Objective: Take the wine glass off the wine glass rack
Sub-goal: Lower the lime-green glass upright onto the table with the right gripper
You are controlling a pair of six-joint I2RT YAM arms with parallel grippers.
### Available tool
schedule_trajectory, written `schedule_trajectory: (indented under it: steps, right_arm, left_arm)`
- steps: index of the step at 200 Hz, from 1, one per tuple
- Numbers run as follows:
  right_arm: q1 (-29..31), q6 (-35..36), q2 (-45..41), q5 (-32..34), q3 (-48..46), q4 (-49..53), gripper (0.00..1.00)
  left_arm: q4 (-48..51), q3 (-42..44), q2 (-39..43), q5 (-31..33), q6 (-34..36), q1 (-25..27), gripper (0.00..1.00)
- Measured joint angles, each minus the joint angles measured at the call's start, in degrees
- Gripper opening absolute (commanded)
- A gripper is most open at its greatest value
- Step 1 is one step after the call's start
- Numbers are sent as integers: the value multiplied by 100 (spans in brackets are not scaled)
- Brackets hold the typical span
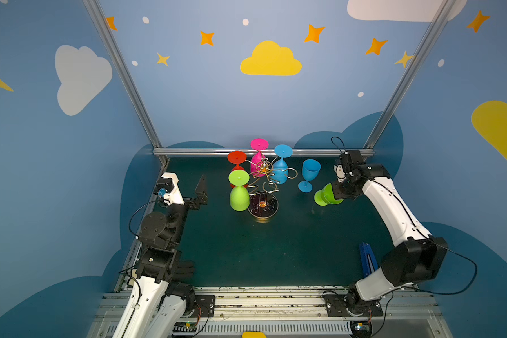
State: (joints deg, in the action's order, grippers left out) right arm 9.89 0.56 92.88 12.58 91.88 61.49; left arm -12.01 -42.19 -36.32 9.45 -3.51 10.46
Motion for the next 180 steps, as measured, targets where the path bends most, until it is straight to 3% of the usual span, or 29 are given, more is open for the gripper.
schedule_trajectory:
  steps: [53,127,180]
  right_arm:
    - [-339,66,970,-105,935,225,0]
    - [-420,-258,2892,20,3272,1434,0]
    - [-459,-289,3403,-2,3947,1770,0]
  left_arm:
    - [0,0,7,57,-103,-46,100]
    - [0,0,0,63,-129,-81,100]
    - [0,0,-39,63,-129,-125,100]
